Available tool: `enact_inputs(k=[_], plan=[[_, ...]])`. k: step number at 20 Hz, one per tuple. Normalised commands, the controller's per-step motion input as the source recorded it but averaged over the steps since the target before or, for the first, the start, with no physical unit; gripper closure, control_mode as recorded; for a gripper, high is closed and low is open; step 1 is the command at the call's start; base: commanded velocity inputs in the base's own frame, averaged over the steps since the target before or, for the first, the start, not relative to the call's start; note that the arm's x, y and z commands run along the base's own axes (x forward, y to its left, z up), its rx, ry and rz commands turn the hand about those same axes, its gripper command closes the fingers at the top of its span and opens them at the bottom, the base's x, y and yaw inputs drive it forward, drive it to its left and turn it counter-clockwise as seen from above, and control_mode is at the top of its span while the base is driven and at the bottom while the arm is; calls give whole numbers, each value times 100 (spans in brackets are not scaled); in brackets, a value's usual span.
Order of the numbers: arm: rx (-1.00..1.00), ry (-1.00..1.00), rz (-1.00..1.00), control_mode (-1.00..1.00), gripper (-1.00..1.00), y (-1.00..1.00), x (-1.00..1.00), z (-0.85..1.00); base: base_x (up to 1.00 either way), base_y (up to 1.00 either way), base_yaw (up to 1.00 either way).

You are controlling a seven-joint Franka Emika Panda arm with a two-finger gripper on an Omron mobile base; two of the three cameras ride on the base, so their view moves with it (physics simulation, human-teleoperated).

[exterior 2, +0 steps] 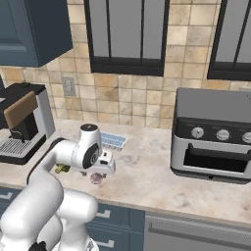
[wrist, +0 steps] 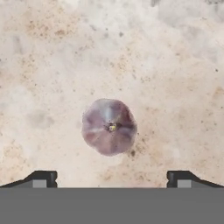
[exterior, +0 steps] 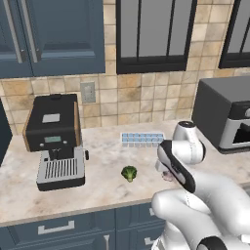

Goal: Place the broccoli and garlic inside the fridge drawer. Close the drawer after placing the vegetables.

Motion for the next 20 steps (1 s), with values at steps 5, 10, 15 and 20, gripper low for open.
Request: enact_inputs(k=[5,10,15,20], plan=[[0,0,0,-100,-100,11,6,-48,0,0,0],[0,0,0,-100,-100,15,0,-45,0,0,0],[0,0,0,-100,-100,0,-6,-36,0,0,0],[0,0,0,-100,-100,0,0,-37,0,0,0]])
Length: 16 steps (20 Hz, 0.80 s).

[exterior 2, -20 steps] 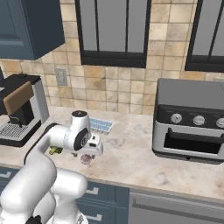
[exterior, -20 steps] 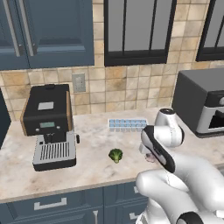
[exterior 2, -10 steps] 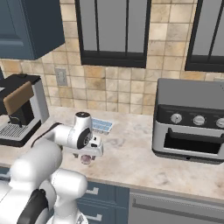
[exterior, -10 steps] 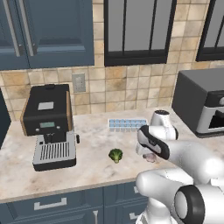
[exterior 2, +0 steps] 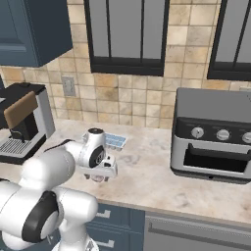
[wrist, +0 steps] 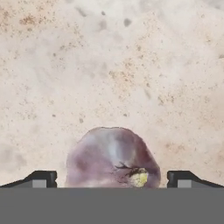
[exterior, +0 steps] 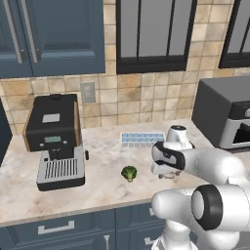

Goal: Place the broccoli and garlic inside the fridge drawer. Close the drawer after placing the vegetables.

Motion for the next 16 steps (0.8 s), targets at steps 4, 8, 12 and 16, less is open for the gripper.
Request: enact_inputs(k=[4,8,12,16], plan=[[0,0,0,-100,-100,7,-2,-44,0,0,0],[0,-3,0,-100,100,17,-39,-36,0,0,0],[1,-19,1,-100,100,0,-49,16,0,0,0],[0,-29,0,-100,100,-4,-39,99,0,0,0]])
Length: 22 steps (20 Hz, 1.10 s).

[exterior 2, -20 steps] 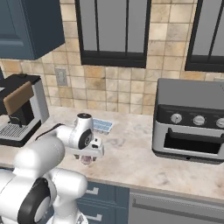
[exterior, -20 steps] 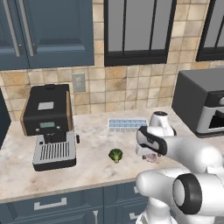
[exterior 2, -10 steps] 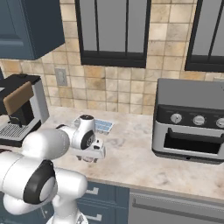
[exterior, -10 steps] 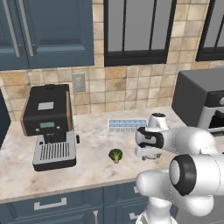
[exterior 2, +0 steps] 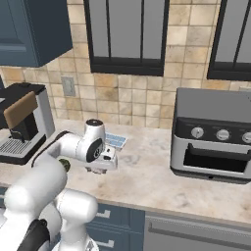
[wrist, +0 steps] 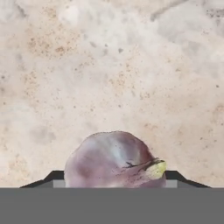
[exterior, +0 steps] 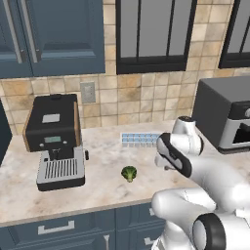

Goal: Place the broccoli and garlic inside the fridge drawer. Close the drawer after placing the vegetables.

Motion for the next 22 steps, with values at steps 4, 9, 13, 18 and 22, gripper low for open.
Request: enact_inputs(k=[4,9,13,18,22], plan=[[0,-23,0,-100,100,5,-35,100,0,0,0],[0,-13,-1,-100,100,31,-60,99,0,0,0],[0,-8,0,-100,100,41,-43,85,0,0,0],[-4,2,0,-100,100,21,-6,-1,0,0,0],[0,-20,-7,-100,100,-31,-57,30,0,0,0]])
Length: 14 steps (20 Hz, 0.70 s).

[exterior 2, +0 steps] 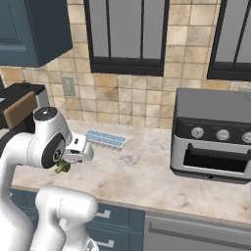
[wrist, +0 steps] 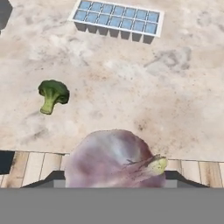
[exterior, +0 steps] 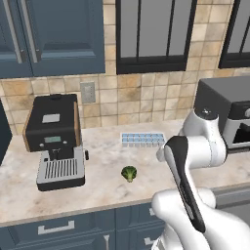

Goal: Place the broccoli and garlic inside the fridge drawer. Close the drawer after placing the vegetables.

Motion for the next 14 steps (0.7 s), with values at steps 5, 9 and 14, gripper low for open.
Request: enact_inputs(k=[5,9,14], plan=[[0,-4,-2,100,100,-13,-15,15,-65,-42,-17],[0,0,0,100,100,0,0,0,-87,-43,-39],[0,0,0,100,100,0,0,0,-77,-16,-68]])
